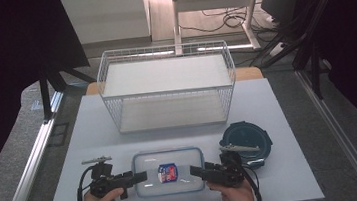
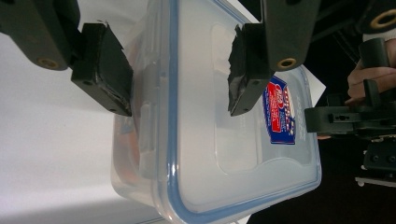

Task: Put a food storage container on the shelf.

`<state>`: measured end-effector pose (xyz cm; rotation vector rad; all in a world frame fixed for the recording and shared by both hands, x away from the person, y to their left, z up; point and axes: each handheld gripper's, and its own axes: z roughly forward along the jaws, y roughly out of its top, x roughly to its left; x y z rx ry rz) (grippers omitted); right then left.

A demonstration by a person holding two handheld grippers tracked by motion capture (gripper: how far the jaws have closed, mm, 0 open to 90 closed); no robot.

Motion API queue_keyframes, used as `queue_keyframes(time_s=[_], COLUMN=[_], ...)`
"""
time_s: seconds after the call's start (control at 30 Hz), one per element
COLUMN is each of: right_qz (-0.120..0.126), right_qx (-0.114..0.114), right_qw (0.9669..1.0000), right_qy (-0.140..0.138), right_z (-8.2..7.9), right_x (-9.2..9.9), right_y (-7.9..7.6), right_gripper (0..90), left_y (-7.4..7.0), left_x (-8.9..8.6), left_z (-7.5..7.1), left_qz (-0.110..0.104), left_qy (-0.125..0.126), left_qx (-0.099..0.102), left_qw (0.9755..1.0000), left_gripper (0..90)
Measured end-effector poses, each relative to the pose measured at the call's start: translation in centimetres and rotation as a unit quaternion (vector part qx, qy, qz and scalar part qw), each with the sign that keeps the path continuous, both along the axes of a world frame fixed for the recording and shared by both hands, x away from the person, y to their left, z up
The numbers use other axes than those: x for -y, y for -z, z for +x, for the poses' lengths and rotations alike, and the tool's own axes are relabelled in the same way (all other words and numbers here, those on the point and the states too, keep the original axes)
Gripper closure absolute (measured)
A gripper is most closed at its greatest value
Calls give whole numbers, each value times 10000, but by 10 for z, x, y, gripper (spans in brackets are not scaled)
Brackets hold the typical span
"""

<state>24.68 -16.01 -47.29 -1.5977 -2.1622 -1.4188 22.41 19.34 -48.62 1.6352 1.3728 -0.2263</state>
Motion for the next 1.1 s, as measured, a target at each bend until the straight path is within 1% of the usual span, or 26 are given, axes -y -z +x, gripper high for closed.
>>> queue_keyframes(time_s=[0.17, 0.33, 0.47, 0.57, 0.67, 0.83, 1.1], right_qz=[-4, -31, -27, -29, -37, -13, 9], right_qx=[25, 100, 146, 188, 248, 319, 483], right_qw=[10000, 9999, 9999, 9998, 9997, 9995, 9988], right_qy=[-28, -23, 8, 31, 57, 57, 61], right_z=[1, 2, 4, 6, 9, 15, 24], right_x=[1, 3, 5, 6, 7, 5, 2], right_y=[-3, -8, -12, -17, -22, -30, -48], right_gripper=[421, 421, 421, 422, 422, 423, 429], left_y=[-3, -7, -13, -16, -20, -29, -47], left_x=[1, 3, 5, 5, 5, 3, -2], left_z=[2, 5, 10, 14, 18, 24, 37], left_qz=[4, -8, 6, -24, -46, -32, -93], left_qy=[14, 64, 94, 144, 136, 134, 104], left_qx=[53, 93, 130, 123, 152, 224, 383], left_qw=[10000, 9999, 9999, 9998, 9998, 9997, 9992], left_gripper=[410, 410, 410, 410, 410, 410, 410])
